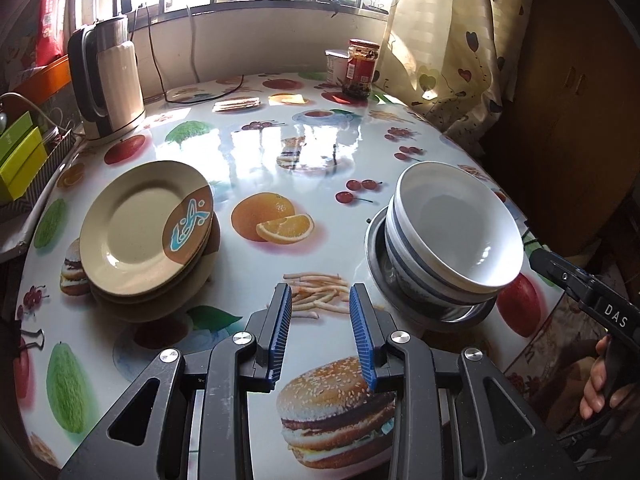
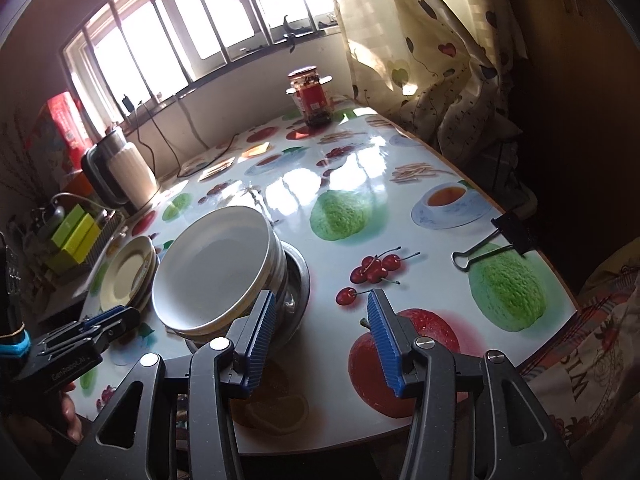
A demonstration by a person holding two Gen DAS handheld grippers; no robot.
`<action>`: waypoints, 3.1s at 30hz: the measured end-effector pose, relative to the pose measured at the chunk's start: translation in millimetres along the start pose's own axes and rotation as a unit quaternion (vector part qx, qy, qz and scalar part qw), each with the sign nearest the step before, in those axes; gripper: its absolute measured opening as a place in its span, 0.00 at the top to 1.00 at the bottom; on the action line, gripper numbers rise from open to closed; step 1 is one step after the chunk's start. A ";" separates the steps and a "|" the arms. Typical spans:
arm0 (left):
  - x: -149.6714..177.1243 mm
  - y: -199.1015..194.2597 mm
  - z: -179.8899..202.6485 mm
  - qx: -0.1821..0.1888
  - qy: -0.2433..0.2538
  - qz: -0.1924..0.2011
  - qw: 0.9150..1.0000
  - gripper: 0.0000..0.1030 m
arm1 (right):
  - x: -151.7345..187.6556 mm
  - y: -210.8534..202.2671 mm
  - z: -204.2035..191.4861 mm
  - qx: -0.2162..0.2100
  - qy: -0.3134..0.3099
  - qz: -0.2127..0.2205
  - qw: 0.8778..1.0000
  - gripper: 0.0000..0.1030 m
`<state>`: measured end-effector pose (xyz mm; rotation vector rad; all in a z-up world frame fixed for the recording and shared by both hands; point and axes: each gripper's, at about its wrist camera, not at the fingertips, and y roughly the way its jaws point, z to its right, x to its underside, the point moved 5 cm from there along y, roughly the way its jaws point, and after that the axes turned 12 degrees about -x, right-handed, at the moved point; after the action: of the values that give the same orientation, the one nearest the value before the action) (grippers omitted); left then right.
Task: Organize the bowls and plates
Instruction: 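Close both tools on the rim of the steel bowl stack, then lift and carry the bowl stack toward the cream plate stack with both tools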
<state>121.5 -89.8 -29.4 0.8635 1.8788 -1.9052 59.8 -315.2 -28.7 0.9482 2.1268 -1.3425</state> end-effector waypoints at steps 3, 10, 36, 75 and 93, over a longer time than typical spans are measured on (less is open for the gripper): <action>2.9 5.1 2.9 0.002 0.002 -0.005 1.000 0.70 | 4.3 6.1 6.0 0.002 0.005 -0.008 1.000 0.54; 0.5 16.5 2.4 0.023 -0.013 -0.012 1.000 0.70 | 10.0 20.9 11.9 -0.010 0.007 -0.021 1.000 0.54; -10.2 48.4 7.8 0.144 -0.081 -0.054 0.985 0.70 | 4.0 55.8 23.9 -0.048 0.023 -0.035 0.998 0.50; -9.1 56.0 11.6 0.224 -0.118 -0.066 0.965 0.90 | 6.7 64.8 40.9 -0.239 0.127 -0.036 0.962 0.87; -9.0 52.3 16.6 0.197 -0.097 -0.054 0.974 0.89 | 7.6 64.1 42.1 -0.237 0.121 -0.031 0.963 0.87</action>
<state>157.6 -111.7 -65.5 0.6596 1.4855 -2.3831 103.3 -332.3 -89.9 0.8797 2.5185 -0.7070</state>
